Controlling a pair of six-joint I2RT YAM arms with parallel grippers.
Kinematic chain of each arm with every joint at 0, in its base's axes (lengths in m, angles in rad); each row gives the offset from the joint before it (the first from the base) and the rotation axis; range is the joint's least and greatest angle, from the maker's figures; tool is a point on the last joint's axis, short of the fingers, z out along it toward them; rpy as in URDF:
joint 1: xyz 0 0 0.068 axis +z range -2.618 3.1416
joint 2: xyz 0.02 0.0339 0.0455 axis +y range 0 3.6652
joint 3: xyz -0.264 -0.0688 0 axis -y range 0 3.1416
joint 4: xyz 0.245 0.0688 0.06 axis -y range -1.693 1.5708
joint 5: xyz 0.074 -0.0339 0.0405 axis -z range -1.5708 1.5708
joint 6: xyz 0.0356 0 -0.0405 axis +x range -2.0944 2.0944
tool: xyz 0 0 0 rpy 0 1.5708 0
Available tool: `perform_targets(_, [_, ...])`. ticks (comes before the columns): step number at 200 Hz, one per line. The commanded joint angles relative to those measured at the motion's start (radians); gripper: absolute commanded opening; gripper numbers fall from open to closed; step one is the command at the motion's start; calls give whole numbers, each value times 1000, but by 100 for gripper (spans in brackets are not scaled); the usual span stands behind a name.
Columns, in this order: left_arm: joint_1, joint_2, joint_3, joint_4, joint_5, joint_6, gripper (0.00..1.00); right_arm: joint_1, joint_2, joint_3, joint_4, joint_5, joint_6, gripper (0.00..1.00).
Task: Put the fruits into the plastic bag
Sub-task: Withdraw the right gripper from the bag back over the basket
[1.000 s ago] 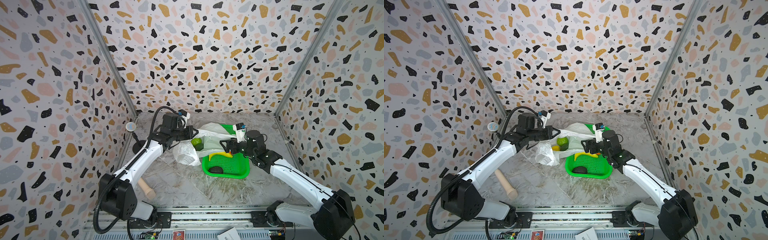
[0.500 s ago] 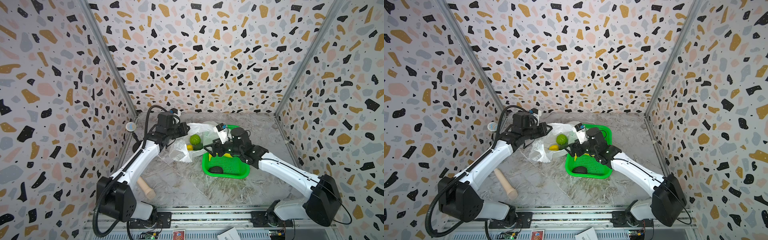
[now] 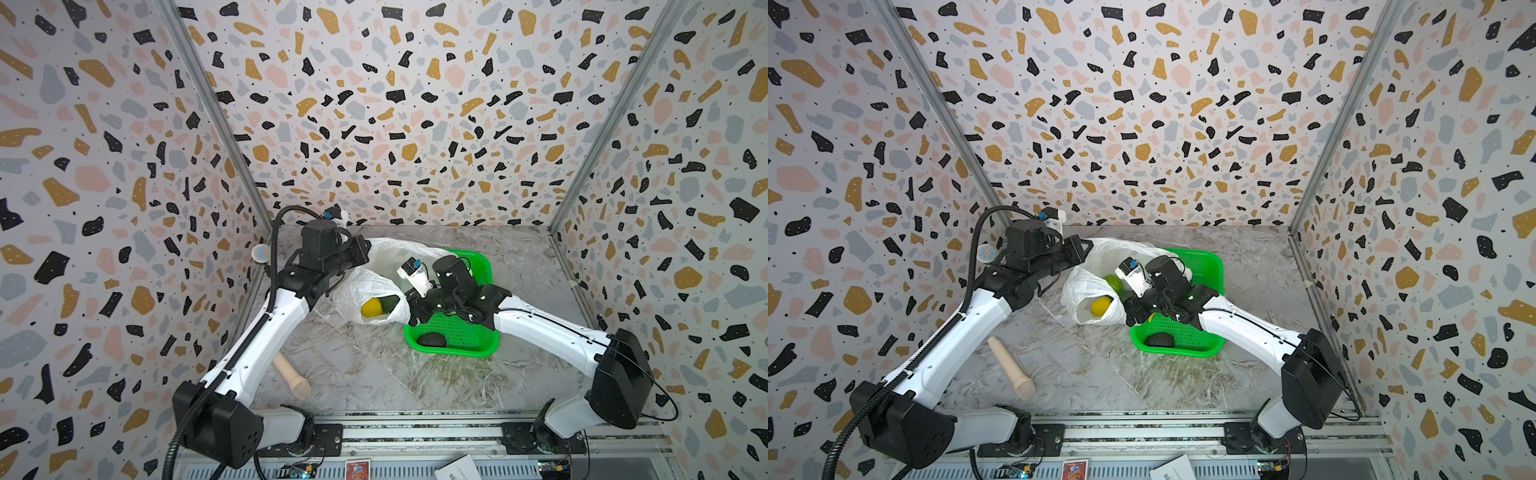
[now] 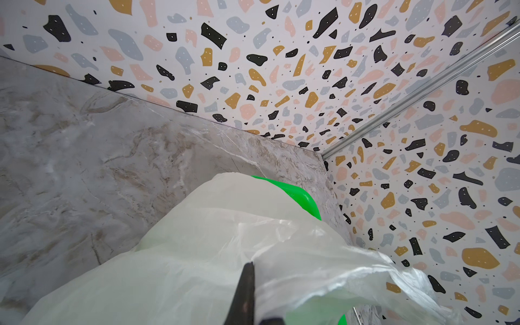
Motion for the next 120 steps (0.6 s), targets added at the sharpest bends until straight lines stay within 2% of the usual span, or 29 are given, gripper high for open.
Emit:
perform_targets(1, [-7,2,-8,18,-47,-12,0,-2,-152,3,-23,8,-55,81])
perform_targets(42, [-8,23,-31,36,-50,-14,0,-65,-366,-57,32,155,-44,86])
perform_targets(83, [-8,21,-45,41,-55,-6,0,-191,-563,-212,136,401,52,92])
perform_targets(98, [-8,22,-48,41,-57,-4,0,-265,-578,-254,126,435,117,93])
perform_targets(120, [-7,25,-52,41,-58,-2,0,-347,-536,-286,89,397,174,93])
